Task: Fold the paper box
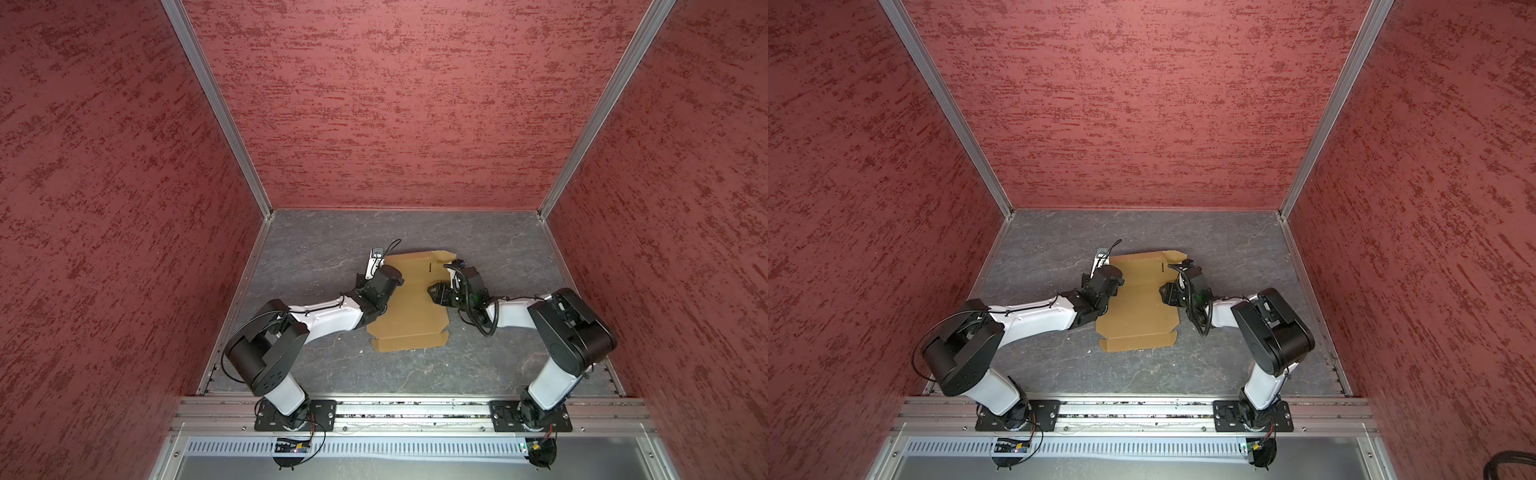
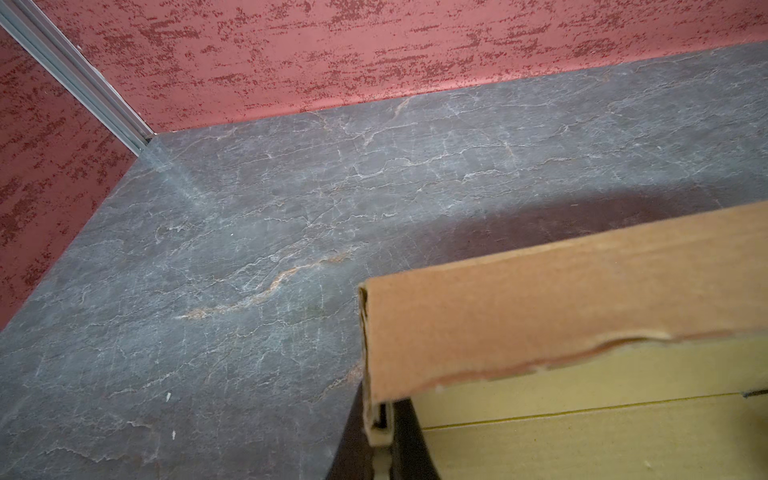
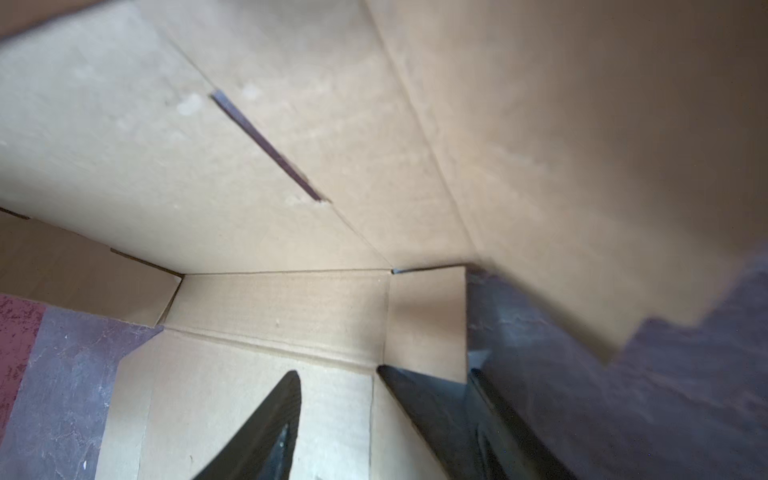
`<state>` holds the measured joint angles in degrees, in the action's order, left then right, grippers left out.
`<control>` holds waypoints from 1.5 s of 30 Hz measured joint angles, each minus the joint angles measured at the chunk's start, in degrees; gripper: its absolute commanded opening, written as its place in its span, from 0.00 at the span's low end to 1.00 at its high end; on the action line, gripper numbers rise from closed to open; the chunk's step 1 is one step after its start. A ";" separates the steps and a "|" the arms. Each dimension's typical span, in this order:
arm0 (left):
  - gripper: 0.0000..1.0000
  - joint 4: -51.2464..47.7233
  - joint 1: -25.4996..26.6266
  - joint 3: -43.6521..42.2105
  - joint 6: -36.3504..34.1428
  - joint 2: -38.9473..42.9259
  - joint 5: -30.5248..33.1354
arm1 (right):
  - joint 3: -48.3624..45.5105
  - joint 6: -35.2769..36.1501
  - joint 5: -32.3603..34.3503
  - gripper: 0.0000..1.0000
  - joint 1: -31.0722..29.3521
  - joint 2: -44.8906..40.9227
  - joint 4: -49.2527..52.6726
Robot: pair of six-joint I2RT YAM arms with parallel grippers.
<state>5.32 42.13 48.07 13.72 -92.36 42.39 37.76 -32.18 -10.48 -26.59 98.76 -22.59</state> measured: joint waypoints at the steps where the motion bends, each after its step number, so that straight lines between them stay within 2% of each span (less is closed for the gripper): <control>1: 0.02 -0.13 0.02 0.04 0.00 0.00 0.00 | 0.00 0.00 -0.15 0.64 0.00 0.17 -0.39; 10: 0.02 -0.59 0.46 1.16 0.04 -0.98 0.15 | 1.38 1.40 -1.95 0.64 -1.36 0.63 -2.45; 28: 0.01 -0.87 1.27 2.16 1.46 -2.16 1.66 | 5.03 2.89 -1.49 0.63 -4.68 2.19 -0.04; 33: 0.01 -1.03 1.20 2.16 1.49 -2.14 1.81 | 3.23 3.98 -1.16 0.63 -4.83 -4.09 4.66; 38: 0.01 -1.11 0.55 2.16 1.46 -2.08 1.77 | -0.09 4.85 -0.24 0.63 -4.90 -15.32 11.52; 45: 0.01 -2.19 -0.48 2.05 1.42 -1.36 1.18 | -0.17 5.35 5.49 0.63 -4.02 -30.29 22.67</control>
<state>3.14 41.65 50.13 15.14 -93.71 43.57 37.58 -26.83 -4.99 -30.61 68.47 0.08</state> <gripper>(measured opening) 0.077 0.632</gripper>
